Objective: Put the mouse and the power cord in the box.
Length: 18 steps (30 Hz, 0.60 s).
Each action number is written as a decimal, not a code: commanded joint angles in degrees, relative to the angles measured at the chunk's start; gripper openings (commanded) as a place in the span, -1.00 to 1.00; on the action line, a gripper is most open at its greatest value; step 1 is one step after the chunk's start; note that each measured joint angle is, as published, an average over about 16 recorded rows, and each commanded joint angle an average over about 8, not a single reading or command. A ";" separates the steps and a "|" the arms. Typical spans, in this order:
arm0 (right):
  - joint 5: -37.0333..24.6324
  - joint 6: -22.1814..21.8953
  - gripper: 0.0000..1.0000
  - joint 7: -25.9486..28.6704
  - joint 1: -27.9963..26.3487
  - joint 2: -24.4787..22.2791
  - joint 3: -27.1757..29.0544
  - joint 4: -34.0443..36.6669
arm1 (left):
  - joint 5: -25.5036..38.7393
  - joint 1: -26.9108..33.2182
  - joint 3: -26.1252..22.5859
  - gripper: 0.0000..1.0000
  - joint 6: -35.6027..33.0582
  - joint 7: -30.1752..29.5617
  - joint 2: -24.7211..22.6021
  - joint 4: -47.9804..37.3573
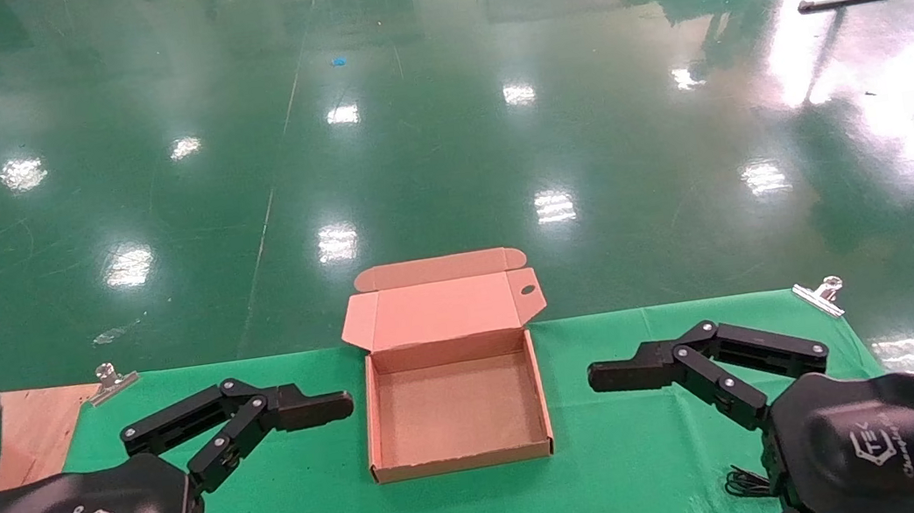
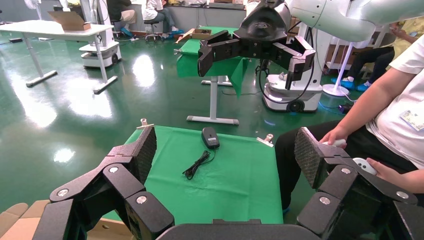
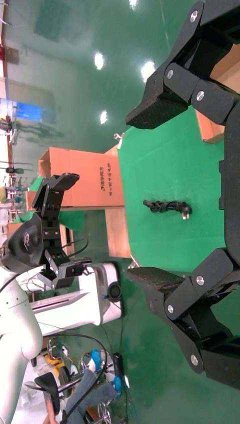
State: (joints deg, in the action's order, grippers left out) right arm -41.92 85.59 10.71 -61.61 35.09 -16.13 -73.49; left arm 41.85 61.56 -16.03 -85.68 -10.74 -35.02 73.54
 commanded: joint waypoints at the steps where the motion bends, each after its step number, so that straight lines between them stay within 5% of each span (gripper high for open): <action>1: 0.00 0.00 1.00 0.00 0.00 0.00 0.00 0.00 | 0.00 0.00 0.00 1.00 0.00 0.00 0.00 0.00; 18: 0.00 0.00 1.00 0.00 0.00 0.00 0.00 0.00 | 0.00 0.00 0.00 1.00 0.00 0.00 0.00 0.00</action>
State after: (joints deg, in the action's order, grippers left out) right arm -41.93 85.59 10.71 -61.61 35.09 -16.13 -73.49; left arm 41.85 61.56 -16.03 -85.68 -10.74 -35.02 73.54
